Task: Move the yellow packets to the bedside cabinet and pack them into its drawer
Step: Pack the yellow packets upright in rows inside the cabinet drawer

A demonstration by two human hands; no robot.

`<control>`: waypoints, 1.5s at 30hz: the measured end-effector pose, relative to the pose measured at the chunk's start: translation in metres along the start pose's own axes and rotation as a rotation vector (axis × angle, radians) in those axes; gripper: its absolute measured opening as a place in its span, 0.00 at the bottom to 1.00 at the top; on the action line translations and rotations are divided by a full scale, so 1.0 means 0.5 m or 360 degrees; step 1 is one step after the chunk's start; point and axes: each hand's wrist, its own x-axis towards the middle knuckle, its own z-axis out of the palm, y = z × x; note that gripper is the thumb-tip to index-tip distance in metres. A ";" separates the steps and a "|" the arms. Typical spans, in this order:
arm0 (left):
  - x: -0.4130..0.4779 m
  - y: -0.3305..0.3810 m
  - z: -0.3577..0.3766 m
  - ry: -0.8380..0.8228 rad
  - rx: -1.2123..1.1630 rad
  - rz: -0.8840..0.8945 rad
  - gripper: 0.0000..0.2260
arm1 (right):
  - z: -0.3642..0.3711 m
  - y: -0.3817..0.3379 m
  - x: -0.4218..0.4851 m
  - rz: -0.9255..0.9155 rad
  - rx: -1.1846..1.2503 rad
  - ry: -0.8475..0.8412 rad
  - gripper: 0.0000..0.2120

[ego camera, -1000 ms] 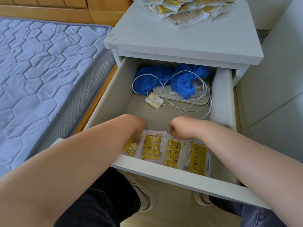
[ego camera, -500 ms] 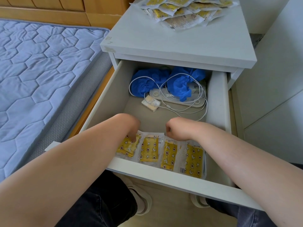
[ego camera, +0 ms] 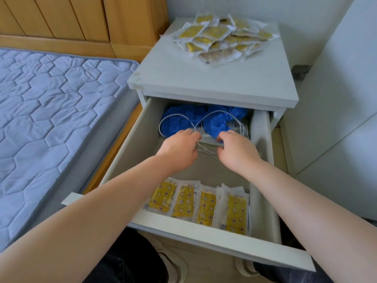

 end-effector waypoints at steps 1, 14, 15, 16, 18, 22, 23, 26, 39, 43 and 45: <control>0.004 0.010 -0.018 0.0074 -0.0032 0.0008 0.17 | -0.022 0.001 0.005 -0.0001 0.0023 0.0065 0.14; 0.156 0.041 -0.188 0.0573 -0.0171 -0.0055 0.22 | -0.222 0.018 0.120 -0.0116 0.0053 0.0575 0.17; 0.169 0.037 -0.189 0.0489 -0.0157 -0.0098 0.24 | -0.225 0.027 0.130 -0.0090 0.0052 0.0541 0.18; 0.181 0.033 -0.190 0.0373 -0.0124 -0.0141 0.26 | -0.226 0.038 0.141 -0.0058 0.0059 0.0485 0.20; 0.203 0.021 -0.188 0.0124 -0.0066 -0.0212 0.30 | -0.223 0.059 0.160 -0.0006 0.0035 0.0330 0.24; 0.250 -0.003 -0.179 0.0073 -0.0014 -0.0264 0.33 | -0.212 0.085 0.190 0.0014 -0.0144 0.0214 0.30; 0.261 -0.010 -0.177 0.0122 0.0018 -0.0264 0.33 | -0.212 0.088 0.200 0.0020 -0.0161 0.0216 0.31; 0.299 -0.030 -0.173 0.0298 -0.0029 -0.0327 0.34 | -0.217 0.098 0.236 0.0090 -0.0139 0.0229 0.37; 0.440 -0.051 -0.186 0.0573 0.0032 -0.0269 0.32 | -0.202 0.101 0.347 0.0041 -0.0012 0.0541 0.47; 0.466 -0.063 -0.185 0.0439 -0.0034 -0.0232 0.31 | -0.200 0.100 0.348 0.0000 0.0006 0.0599 0.42; 0.471 -0.066 -0.184 0.0365 -0.0023 -0.0198 0.30 | -0.201 0.100 0.347 -0.0015 0.0043 0.0677 0.39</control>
